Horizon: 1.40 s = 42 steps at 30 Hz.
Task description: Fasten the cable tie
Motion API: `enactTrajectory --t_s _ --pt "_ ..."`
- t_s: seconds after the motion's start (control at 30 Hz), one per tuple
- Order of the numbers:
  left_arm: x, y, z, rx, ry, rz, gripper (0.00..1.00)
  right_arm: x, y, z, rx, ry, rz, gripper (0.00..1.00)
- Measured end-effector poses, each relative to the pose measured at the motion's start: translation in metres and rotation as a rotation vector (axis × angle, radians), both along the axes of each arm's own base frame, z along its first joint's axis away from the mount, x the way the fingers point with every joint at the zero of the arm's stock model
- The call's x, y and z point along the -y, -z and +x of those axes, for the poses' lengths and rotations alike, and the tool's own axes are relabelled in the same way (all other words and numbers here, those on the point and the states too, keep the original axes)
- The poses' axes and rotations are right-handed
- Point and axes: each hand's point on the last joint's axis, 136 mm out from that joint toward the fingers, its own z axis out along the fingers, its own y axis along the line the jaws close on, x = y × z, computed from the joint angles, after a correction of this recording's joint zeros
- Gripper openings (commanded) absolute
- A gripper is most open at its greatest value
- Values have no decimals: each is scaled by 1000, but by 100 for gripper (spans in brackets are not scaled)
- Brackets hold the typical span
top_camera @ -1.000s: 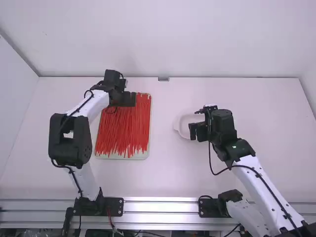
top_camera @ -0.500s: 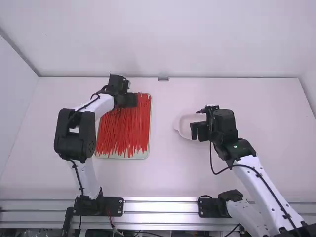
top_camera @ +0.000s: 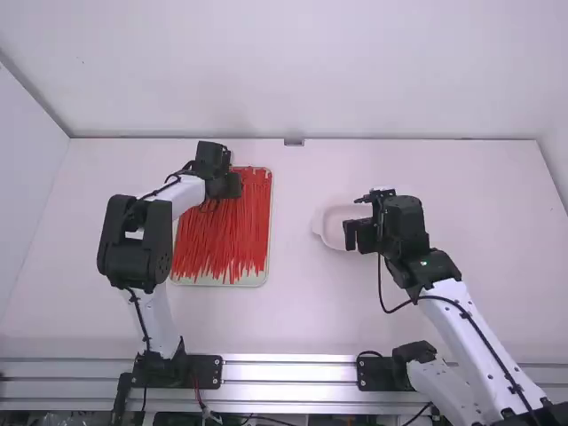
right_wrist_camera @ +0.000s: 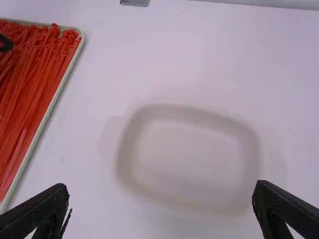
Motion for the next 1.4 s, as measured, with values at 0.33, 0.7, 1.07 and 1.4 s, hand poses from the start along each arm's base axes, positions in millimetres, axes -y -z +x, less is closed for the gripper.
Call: enactTrajectory --t_s 0.33,0.7,1.07,1.4 --pt "0 7 -5 -13 -8 -5 45 -3 0 -1 1 -13 -4 99" --pt "0 6 -3 0 -8 -5 42 -3 0 -1 2 -14 -6 99" --pt "-3 20 -10 0 -28 -4 43 -4 0 -1 1 -16 -4 99" --pt "-4 17 -6 20 -40 -2 36 -4 0 -1 1 -14 -3 99"
